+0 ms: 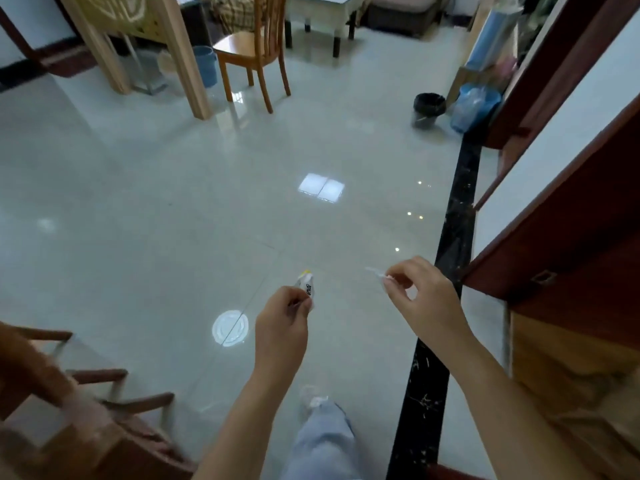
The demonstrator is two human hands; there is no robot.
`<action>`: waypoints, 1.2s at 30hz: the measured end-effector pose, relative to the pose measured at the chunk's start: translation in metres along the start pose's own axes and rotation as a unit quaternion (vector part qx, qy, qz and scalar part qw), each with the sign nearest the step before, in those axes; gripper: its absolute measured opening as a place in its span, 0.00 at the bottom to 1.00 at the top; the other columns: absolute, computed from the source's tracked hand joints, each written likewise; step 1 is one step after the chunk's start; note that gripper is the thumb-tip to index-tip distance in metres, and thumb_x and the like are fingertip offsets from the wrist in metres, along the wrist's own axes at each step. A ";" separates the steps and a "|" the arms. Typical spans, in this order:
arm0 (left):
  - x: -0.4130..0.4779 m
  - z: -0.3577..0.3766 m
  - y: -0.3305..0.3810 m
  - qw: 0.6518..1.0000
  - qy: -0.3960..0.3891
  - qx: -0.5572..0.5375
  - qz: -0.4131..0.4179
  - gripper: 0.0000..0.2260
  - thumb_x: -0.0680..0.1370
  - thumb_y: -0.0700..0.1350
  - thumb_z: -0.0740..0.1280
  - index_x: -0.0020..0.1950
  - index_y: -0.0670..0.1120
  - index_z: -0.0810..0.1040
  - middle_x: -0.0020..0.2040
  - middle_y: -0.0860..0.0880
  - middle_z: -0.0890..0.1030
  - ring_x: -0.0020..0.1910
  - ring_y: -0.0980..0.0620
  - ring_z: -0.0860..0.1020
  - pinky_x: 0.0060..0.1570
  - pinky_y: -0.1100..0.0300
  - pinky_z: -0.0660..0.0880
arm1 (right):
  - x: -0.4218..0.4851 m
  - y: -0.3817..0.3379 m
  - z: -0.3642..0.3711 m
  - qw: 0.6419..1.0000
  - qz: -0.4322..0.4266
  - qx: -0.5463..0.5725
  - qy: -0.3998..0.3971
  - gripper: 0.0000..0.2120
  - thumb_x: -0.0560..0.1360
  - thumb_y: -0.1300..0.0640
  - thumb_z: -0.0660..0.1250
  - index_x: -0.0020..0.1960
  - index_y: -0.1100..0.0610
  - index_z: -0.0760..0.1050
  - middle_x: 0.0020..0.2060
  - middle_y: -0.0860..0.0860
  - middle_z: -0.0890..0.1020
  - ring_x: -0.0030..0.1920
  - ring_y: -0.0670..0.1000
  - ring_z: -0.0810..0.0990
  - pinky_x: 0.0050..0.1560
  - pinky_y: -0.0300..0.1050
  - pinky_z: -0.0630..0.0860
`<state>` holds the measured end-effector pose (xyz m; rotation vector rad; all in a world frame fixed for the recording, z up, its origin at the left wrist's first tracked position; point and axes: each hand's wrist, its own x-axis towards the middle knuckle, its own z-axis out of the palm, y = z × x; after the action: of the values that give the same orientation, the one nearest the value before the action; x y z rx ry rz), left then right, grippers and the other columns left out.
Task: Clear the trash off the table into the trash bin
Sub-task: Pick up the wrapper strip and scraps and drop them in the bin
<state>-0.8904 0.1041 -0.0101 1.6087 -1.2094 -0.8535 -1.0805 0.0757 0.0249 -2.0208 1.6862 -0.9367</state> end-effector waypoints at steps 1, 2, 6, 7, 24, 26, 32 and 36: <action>0.025 -0.001 0.004 1.000 0.009 -0.003 0.005 0.12 0.74 0.34 0.65 0.37 0.50 0.73 0.37 0.51 0.79 0.36 0.63 0.75 0.35 0.74 0.68 | 0.028 -0.004 0.006 1.000 -0.006 0.004 -0.003 0.03 0.71 0.61 0.67 0.39 0.56 0.75 0.34 0.51 0.76 0.37 0.52 0.75 0.40 0.49 0.75; 0.049 -0.002 0.008 1.000 0.022 -0.005 0.008 0.10 0.74 0.34 0.65 0.38 0.48 0.74 0.37 0.50 0.80 0.37 0.61 0.76 0.36 0.74 0.68 | 0.056 -0.009 0.013 1.000 -0.014 0.008 -0.013 0.03 0.71 0.61 0.67 0.39 0.56 0.75 0.35 0.51 0.76 0.37 0.51 0.75 0.40 0.49 0.75; 0.125 -0.011 0.017 0.997 0.074 -0.010 0.022 0.08 0.74 0.33 0.65 0.41 0.46 0.75 0.39 0.49 0.80 0.39 0.59 0.76 0.37 0.75 0.67 | 0.141 -0.027 0.047 0.996 -0.058 0.024 -0.058 0.03 0.71 0.60 0.67 0.40 0.56 0.74 0.35 0.52 0.76 0.37 0.51 0.75 0.40 0.45 0.73; 0.140 -0.015 0.017 0.996 0.082 -0.005 0.025 0.09 0.74 0.33 0.65 0.40 0.47 0.74 0.38 0.50 0.79 0.40 0.59 0.76 0.37 0.76 0.67 | 0.158 -0.029 0.057 0.996 -0.064 0.030 -0.059 0.03 0.71 0.61 0.68 0.40 0.56 0.74 0.35 0.52 0.77 0.37 0.51 0.75 0.40 0.44 0.73; 0.420 -0.103 -0.033 0.948 0.246 0.201 -0.006 0.07 0.72 0.33 0.67 0.40 0.44 0.75 0.35 0.58 0.73 0.36 0.57 0.72 0.39 0.77 0.65 | 0.465 -0.080 0.258 0.957 -0.176 0.114 -0.198 0.04 0.71 0.62 0.68 0.39 0.57 0.75 0.34 0.51 0.77 0.36 0.49 0.74 0.38 0.41 0.72; 0.459 -0.116 -0.030 0.936 0.274 0.220 -0.011 0.05 0.72 0.34 0.68 0.40 0.44 0.76 0.35 0.55 0.74 0.35 0.57 0.72 0.38 0.73 0.66 | 0.509 -0.096 0.277 0.949 -0.192 0.118 -0.222 0.04 0.71 0.61 0.68 0.39 0.56 0.74 0.34 0.50 0.77 0.37 0.48 0.74 0.38 0.38 0.71; 0.531 -0.175 -0.051 0.907 0.327 0.260 -0.046 0.06 0.73 0.44 0.60 0.41 0.46 0.76 0.35 0.51 0.77 0.37 0.55 0.69 0.37 0.60 0.67 | 0.599 -0.161 0.359 0.925 -0.220 0.132 -0.281 0.05 0.71 0.60 0.67 0.38 0.55 0.74 0.34 0.49 0.77 0.38 0.47 0.74 0.38 0.31 0.68; 0.557 -0.229 -0.082 0.888 0.373 0.250 -0.099 0.09 0.73 0.48 0.57 0.40 0.46 0.76 0.36 0.52 0.77 0.37 0.56 0.68 0.38 0.62 0.66 | 0.622 -0.217 0.431 0.884 -0.288 0.124 -0.347 0.04 0.71 0.61 0.67 0.38 0.56 0.74 0.34 0.51 0.77 0.36 0.45 0.73 0.38 0.35 0.69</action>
<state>-0.5023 -0.3642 -0.0105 2.2146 -0.7283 0.0331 -0.5835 -0.5348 0.0168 -2.3134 0.5672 -0.4353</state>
